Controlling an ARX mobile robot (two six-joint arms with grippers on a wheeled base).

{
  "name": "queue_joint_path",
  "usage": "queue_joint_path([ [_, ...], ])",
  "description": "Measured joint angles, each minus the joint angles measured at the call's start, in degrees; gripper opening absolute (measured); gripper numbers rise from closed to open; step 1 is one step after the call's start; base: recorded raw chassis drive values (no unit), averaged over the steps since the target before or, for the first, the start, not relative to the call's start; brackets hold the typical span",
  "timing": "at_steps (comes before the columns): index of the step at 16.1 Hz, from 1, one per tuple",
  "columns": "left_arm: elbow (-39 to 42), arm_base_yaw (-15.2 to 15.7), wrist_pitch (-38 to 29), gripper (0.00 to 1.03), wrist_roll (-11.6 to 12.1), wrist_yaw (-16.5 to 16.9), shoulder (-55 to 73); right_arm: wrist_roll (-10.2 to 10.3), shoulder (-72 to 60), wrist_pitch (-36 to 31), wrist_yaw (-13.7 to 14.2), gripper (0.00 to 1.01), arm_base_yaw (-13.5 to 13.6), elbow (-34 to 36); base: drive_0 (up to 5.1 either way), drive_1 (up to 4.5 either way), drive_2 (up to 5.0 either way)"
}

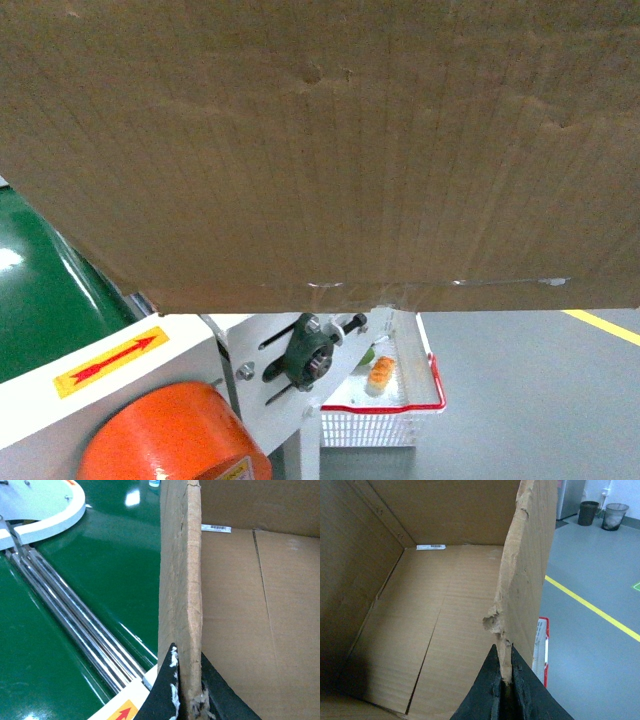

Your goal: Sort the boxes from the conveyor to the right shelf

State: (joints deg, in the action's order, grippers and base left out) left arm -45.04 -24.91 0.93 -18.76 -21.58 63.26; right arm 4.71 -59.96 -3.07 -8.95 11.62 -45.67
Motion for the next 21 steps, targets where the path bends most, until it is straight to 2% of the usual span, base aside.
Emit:
queue_joint_path([
  [21,0.00,0.00,0.00,0.02,0.02,0.00,0.00,0.00,0.00,0.00,-0.02,0.02,0.00,0.00,-1.6,-1.61,-1.6],
])
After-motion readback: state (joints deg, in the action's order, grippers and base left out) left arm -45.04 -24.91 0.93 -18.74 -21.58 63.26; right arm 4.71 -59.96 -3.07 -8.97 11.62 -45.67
